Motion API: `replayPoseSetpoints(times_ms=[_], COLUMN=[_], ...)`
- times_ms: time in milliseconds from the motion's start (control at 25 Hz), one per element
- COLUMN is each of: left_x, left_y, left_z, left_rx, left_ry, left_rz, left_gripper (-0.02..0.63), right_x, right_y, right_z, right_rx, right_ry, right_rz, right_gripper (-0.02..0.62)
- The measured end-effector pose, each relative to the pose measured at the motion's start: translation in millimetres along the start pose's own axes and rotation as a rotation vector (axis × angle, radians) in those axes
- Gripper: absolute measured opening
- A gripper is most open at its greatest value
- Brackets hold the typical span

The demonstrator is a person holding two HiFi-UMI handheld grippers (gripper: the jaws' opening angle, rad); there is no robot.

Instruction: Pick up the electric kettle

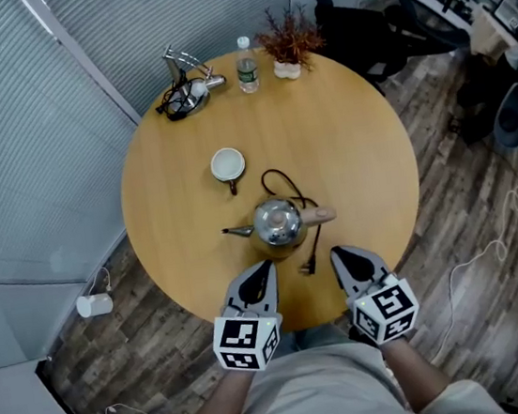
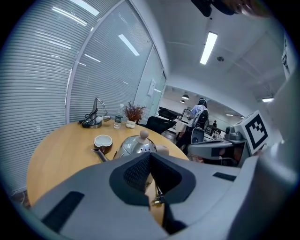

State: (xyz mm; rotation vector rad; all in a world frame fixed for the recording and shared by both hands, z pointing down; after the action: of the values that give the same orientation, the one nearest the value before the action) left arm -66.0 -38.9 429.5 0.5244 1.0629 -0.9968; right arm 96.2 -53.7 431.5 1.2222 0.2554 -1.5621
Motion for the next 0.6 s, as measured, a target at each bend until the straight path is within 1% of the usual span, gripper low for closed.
replayPoseSetpoints(times_ms=[280, 600], left_x=[-2.7, -9.7], left_y=[-0.7, 1.2], left_z=[8.0, 17.1], left_rx=[-0.015, -0.027], left_ry=[-0.016, -0.03], left_rz=[0.006, -0.006], left_gripper=[0.003, 0.003], right_x=[-4.3, -16.0], right_y=[7.3, 16.4], right_z=[9.4, 16.3], right_rx=[-0.015, -0.035], right_ry=[-0.005, -0.035], right_rz=[0.017, 0.023], right_gripper=[0.031, 0.031])
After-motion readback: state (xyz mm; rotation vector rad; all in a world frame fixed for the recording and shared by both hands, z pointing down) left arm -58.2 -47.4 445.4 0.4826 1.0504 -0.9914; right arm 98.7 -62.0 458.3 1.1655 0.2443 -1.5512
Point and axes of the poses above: the fingertips, and each gripper's own axes: z forward along the fingers, y to its right, x out of its top, the point moved 4 cm from there along -z, backward along the fingers, and after that the axes turned 13 degrees about z, right-handed, at the moved point
